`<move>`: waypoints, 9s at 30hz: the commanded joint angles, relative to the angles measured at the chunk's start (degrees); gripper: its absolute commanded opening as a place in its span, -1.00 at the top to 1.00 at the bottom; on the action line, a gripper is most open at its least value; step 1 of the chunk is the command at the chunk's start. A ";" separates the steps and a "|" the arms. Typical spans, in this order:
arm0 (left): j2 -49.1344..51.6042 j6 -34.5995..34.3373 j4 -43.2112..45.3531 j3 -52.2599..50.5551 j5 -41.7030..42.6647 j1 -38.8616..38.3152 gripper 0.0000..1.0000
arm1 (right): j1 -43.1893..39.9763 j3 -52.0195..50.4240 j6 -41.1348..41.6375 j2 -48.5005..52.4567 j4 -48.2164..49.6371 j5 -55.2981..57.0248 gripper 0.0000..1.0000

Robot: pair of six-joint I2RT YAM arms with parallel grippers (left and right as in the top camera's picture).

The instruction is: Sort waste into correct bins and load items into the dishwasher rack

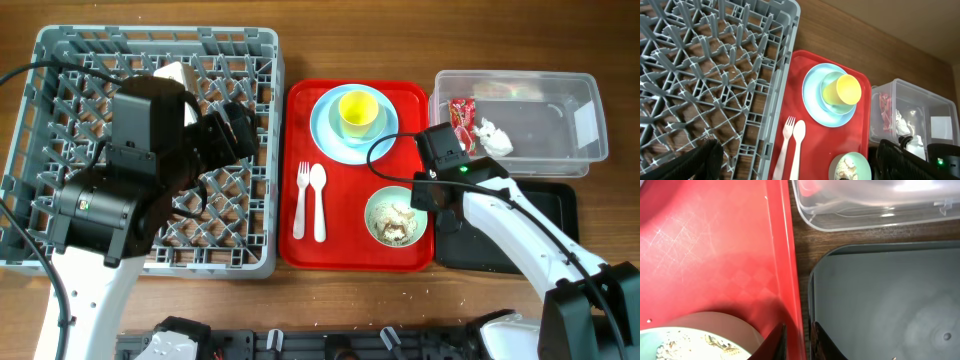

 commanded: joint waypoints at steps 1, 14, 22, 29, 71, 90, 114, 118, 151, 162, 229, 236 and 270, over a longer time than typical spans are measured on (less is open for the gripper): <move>-0.33 0.26 0.15 0.15 -0.15 0.37 -1.00 | -0.13 -0.48 -2.03 0.02 0.28 -0.22 0.62; -0.33 0.26 0.15 0.15 -0.15 0.37 -1.00 | -0.13 -2.89 -2.32 0.02 3.91 -2.60 0.56; -0.33 0.26 0.15 0.15 -0.15 0.37 -1.00 | -0.13 -2.89 -11.58 0.02 3.96 -3.04 0.40; -0.33 0.26 0.13 0.15 -0.15 0.37 -1.00 | -0.13 -0.61 -12.31 0.00 3.45 0.52 0.37; -0.33 0.26 0.15 0.15 -0.15 0.37 -1.00 | 26.03 5.05 7.43 0.02 -7.87 -17.18 0.71; -0.33 0.26 0.13 0.15 -0.15 0.37 -1.00 | 26.03 -1.25 9.97 0.00 -4.57 -15.45 0.84; -0.33 0.26 0.15 0.15 -0.15 0.37 -1.00 | 25.59 1.79 13.64 4.11 5.64 4.26 0.32; -0.33 0.26 0.15 0.15 -0.13 0.37 -1.00 | 25.59 1.79 13.64 4.11 4.33 3.54 0.39; -0.33 0.26 0.15 0.15 -0.15 0.37 -1.00 | 10.78 21.59 4.39 -16.48 -26.99 3.52 0.91; -0.33 0.26 0.13 0.15 -0.15 0.37 -1.00 | -28.74 13.20 -9.88 -20.90 -24.17 -30.69 0.91; -0.33 0.26 0.15 0.15 -0.13 0.37 -1.00 | -63.49 -16.63 83.87 -26.56 106.20 -96.39 0.91; -0.33 0.26 0.13 0.15 -0.15 0.37 -1.00 | -57.29 -13.38 87.73 -22.27 106.40 -82.97 0.91; -0.33 0.26 0.15 0.15 -0.15 0.37 -1.00 | 28.00 11.13 6.91 0.11 -4.00 0.76 -0.09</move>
